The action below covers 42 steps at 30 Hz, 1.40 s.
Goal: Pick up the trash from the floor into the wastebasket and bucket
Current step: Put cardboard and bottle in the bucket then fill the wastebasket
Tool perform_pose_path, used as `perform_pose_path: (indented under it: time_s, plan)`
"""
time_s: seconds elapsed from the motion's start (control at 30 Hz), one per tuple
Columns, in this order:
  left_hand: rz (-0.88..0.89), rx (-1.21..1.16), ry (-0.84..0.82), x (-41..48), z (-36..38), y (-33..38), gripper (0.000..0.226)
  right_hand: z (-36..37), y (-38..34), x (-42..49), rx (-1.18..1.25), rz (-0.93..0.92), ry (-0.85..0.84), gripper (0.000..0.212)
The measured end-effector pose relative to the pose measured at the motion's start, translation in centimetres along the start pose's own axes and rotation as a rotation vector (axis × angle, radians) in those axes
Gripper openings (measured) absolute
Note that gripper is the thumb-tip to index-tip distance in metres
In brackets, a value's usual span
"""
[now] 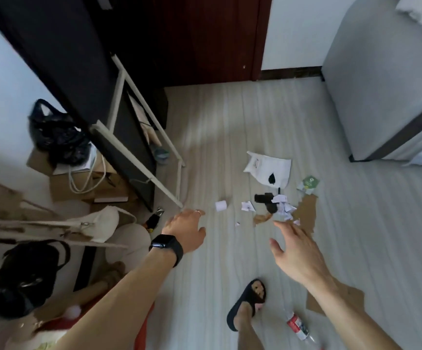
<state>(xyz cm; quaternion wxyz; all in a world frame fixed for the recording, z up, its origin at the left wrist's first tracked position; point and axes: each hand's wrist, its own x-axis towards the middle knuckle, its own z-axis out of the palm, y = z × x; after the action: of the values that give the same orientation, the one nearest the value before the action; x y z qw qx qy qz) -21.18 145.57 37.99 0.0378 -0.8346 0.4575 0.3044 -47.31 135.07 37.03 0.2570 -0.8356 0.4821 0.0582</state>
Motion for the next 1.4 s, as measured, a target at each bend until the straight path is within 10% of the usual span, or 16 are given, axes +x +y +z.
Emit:
perform_pose_path:
  time_s: [0.73, 1.23, 1.4]
  plan:
    - [0.049, 0.219, -0.331, 44.7, 25.2, -2.7, 0.060, 29.4, 18.2, 34.4, -0.008, 0.246, -0.426, 0.064]
    - [0.072, 0.144, -0.100, 60.2, 44.4, -9.0, 0.057, 52.4, 25.3, 47.2, -0.191, 0.242, -0.216, 0.078]
    - [0.105, 0.087, 0.158, 60.0, 47.2, -8.1, 0.031, 55.4, 26.0, 45.2, -0.338, 0.143, 0.082, 0.046]
